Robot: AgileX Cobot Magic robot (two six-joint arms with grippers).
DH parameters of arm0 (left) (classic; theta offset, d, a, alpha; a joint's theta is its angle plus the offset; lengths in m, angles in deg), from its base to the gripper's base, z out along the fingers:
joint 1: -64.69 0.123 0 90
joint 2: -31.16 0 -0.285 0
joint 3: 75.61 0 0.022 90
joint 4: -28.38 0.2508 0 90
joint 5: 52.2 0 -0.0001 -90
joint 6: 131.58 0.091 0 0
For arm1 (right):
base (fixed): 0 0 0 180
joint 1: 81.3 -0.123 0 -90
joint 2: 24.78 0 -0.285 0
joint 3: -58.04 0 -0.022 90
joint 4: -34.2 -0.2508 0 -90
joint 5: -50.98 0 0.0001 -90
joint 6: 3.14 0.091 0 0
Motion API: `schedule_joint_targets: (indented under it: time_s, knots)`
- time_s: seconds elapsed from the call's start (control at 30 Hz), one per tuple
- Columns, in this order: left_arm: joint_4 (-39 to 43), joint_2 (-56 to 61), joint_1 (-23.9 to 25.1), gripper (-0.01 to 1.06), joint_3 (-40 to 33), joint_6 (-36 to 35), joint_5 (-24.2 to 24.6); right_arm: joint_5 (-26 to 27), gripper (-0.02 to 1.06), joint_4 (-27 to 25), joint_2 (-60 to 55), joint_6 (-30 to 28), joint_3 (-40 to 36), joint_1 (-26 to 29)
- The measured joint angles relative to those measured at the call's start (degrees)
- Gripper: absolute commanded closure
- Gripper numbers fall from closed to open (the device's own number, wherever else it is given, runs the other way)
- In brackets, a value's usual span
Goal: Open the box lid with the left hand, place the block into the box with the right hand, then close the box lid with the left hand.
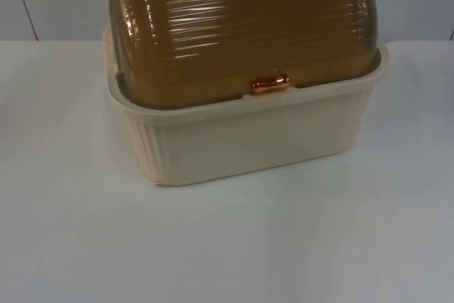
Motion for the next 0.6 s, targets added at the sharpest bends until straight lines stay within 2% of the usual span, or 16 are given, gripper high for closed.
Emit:
schedule_joint_targets:
  time_s: [0.03,0.17,0.3,0.57,0.6]
  knots:
    - [0.0,0.0,0.0,1.05,0.0,0.0,0.0,0.0,0.0,0.0,0.0,0.0,0.0,0.0]
    - [0.0,0.3,14.1,1.05,0.0,-9.5,0.6,0.0,0.0,0.0,0.0,0.0,0.0,0.0]
    - [0.5,-0.8,17.6,1.05,-0.1,-11.6,3.0,0.0,0.0,0.0,0.0,0.0,0.0,0.0]
    - [4.8,-5.4,17.9,1.05,-1.0,-11.9,8.4,0.0,0.0,0.0,0.0,0.0,0.0,0.0]
    - [4.8,-5.4,17.9,1.0,-1.0,-11.9,8.4,0.0,0.0,0.0,0.0,0.0,0.0,0.0]
